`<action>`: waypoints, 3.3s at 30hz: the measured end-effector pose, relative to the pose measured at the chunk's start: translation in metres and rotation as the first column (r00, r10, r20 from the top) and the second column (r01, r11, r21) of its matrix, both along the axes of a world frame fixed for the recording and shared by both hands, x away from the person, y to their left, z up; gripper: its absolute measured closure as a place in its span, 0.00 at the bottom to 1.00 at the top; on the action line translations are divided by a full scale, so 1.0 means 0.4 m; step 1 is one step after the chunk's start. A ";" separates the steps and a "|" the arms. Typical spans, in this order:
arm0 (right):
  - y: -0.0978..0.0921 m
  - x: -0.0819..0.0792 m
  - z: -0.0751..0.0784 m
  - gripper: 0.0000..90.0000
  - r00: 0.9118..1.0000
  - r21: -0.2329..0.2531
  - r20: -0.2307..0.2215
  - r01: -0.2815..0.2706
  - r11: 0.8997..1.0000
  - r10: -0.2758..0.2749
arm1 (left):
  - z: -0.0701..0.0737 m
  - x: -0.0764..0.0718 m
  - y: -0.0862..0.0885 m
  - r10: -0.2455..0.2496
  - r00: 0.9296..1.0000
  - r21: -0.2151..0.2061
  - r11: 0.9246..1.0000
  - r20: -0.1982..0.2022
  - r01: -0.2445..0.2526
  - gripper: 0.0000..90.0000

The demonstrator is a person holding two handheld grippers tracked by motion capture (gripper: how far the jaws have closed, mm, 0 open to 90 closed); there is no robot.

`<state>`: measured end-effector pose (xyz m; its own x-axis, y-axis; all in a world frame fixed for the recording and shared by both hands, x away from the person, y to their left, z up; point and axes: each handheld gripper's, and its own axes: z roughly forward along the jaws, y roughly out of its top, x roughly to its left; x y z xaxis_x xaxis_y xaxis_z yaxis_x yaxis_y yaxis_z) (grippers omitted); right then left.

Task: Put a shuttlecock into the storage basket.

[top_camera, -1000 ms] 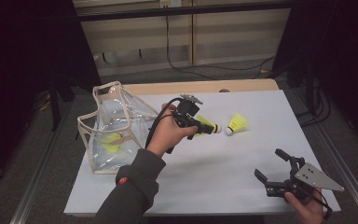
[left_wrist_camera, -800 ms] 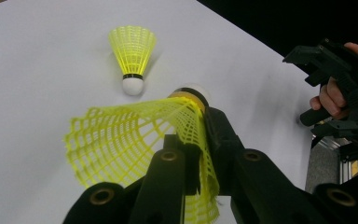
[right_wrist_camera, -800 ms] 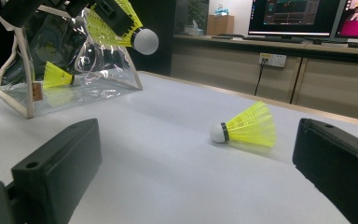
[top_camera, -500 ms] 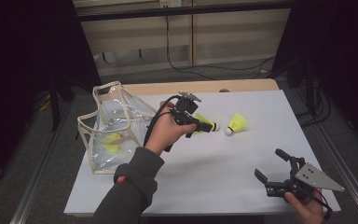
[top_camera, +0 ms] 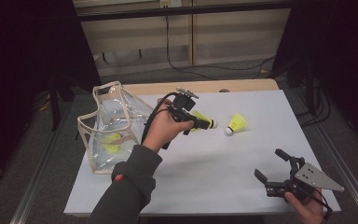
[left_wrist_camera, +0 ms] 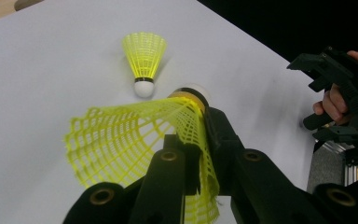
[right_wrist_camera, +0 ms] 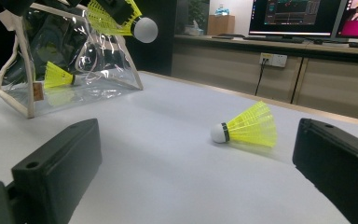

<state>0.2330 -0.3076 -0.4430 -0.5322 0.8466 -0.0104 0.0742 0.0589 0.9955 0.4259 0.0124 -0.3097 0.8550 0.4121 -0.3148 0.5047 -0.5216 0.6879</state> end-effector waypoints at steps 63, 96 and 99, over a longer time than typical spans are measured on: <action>0.000 0.004 -0.004 0.01 1.000 0.000 -0.006 0.004 1.000 -0.004 | 0.076 0.006 0.094 0.082 0.997 0.029 0.996 -0.010 -0.081 0.95; -0.002 0.002 -0.003 0.01 1.000 0.004 -0.006 0.004 1.000 -0.004 | 0.103 0.016 0.139 0.117 0.993 0.049 0.992 -0.015 -0.117 0.95; -0.002 0.002 -0.003 0.01 1.000 0.003 -0.007 0.002 1.000 -0.002 | 0.107 0.016 0.144 0.128 0.992 0.042 0.991 -0.015 -0.128 0.95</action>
